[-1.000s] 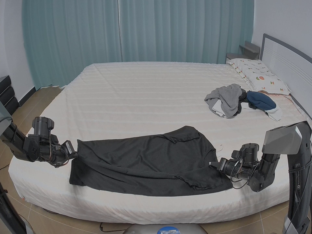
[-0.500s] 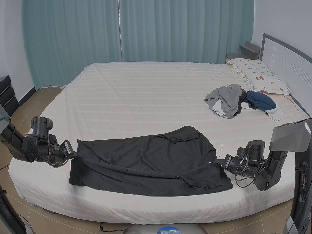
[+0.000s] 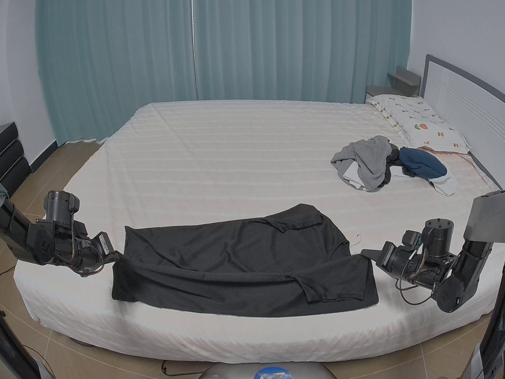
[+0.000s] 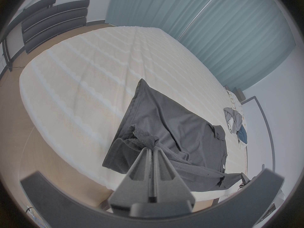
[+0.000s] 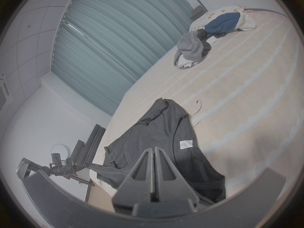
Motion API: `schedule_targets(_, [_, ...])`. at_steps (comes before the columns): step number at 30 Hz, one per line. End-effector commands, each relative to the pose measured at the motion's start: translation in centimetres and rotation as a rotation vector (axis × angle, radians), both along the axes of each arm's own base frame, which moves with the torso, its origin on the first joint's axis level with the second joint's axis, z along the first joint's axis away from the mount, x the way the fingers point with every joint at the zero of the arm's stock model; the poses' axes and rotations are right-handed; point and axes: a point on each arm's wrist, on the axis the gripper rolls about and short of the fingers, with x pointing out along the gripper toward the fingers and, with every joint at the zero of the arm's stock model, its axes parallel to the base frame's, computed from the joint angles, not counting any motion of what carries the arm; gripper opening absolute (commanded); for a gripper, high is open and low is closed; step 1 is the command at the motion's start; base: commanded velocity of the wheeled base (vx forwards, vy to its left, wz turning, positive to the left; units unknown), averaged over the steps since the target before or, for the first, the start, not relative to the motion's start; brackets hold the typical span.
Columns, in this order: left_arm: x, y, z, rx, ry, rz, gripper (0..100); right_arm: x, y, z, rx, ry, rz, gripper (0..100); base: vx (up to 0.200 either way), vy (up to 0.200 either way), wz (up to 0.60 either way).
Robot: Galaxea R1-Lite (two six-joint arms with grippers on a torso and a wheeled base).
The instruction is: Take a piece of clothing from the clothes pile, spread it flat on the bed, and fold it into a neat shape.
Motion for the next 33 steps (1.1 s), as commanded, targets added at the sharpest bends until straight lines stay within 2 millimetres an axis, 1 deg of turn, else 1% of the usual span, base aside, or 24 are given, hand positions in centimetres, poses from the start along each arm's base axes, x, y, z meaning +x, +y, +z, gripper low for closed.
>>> schedule_targets(1, [-1.2,0.1,1.1,0.0,-0.013,0.008,0,-2.2,-0.4,2.0,0.008,-0.039,0.003,0,0.0,0.0,0.0])
schedule_targets(5, [-2.4,0.0,1.3,0.011,-0.014,-0.002,0,-3.9,-0.7,2.6,0.018,-0.028,-0.002,0,0.0,0.0,0.0])
schedule_targets(9, [-3.7,0.4,1.0,0.046,0.005,-0.025,0,-5.3,-0.9,3.6,0.038,-0.043,-0.005,0,0.0,0.0,0.0])
schedule_targets(10, [-3.7,0.4,1.0,0.046,0.005,-0.025,0,-5.3,-0.9,3.6,0.038,-0.043,-0.005,0,0.0,0.0,0.0])
schedule_targets(11, [-4.1,0.4,0.7,0.054,0.022,-0.038,0,-6.0,-0.8,3.6,0.035,-0.035,0.004,0,0.0,0.0,0.0])
schedule_targets(12, [-4.2,0.3,0.7,0.054,0.023,-0.04,0,-6.1,-0.8,3.6,0.035,-0.035,0.004,0,0.0,0.0,0.0])
schedule_targets(13, [-4.5,0.3,0.5,0.055,0.031,-0.042,0,-6.8,-0.8,3.7,0.031,-0.027,0.014,0,0.0,0.0,0.0])
schedule_targets(17, [-5.3,0.8,1.0,0.074,0.016,-0.038,0,-7.9,-0.8,3.7,0.026,-0.016,0.022,0,0.0,0.0,0.0])
schedule_targets(25, [-7.0,0.7,1.7,0.097,0.03,-0.07,0,-9.1,-1.0,3.2,0.004,0.016,0.029,0,0.0,0.0,0.0])
schedule_targets(31, [-7.5,0.6,1.7,0.103,0.03,-0.078,0,-9.6,-1.0,3.6,-0.003,0.006,0.04,0,0.0,0.0,0.0])
schedule_targets(33, [-7.8,0.5,1.6,0.118,0.048,-0.106,0,-9.9,-0.9,3.4,-0.012,0.036,0.049,0,0.0,0.0,0.0])
